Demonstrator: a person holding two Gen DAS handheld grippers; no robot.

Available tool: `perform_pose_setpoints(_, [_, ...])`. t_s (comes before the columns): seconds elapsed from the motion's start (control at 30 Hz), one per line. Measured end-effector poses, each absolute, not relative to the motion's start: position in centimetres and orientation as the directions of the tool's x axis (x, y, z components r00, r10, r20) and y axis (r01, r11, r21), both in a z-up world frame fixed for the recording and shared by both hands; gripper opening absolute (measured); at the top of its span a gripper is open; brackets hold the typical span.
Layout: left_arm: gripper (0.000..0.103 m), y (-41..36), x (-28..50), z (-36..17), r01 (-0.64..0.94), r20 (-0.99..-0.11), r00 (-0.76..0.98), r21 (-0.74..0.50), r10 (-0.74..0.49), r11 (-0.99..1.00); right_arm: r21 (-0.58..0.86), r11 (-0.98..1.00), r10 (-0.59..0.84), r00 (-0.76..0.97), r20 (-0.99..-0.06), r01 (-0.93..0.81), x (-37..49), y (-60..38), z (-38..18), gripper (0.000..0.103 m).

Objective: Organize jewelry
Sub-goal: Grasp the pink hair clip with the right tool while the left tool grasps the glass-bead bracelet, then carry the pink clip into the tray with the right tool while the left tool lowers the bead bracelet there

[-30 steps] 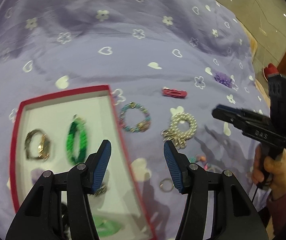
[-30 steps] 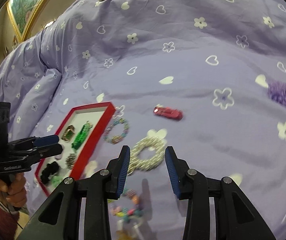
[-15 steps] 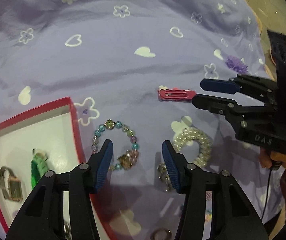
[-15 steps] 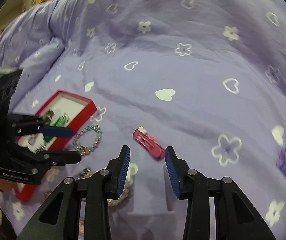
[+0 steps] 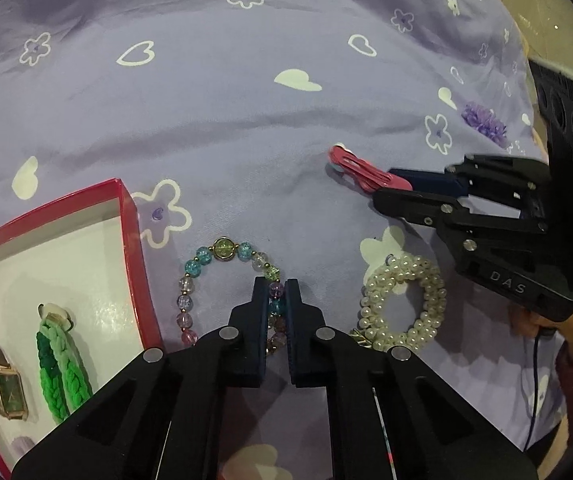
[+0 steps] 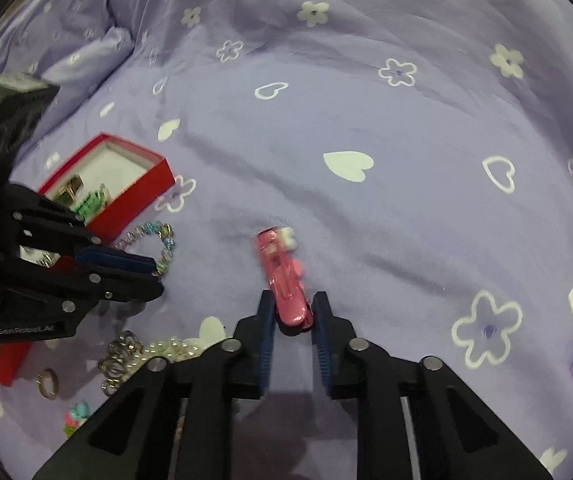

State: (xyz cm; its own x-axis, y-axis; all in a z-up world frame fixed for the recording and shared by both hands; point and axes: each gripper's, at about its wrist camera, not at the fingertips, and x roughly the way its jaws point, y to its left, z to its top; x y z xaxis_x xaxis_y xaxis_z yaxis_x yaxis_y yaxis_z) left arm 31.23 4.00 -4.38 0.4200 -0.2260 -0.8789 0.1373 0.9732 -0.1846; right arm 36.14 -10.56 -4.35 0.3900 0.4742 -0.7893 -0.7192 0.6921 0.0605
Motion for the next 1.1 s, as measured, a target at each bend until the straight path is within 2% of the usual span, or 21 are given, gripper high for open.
perform_pose_setpoints(0.5, [0.006,5.1,24.8,0.4,0.158,-0.794,0.521,-0.271,-0.314,0.949,0.278,0.741,0.586,0.387,-0.712,-0.612,30.3,-13.9,-0.4,0.017])
perform_pose_setpoints(1.1, [0.006,10.5,17.2,4.3,0.071,-0.716,0.627,-0.34,-0.307,0.938,0.369,0.664,0.693,0.35,-0.63,-0.651,22.8,-9.6,2.8,0.017])
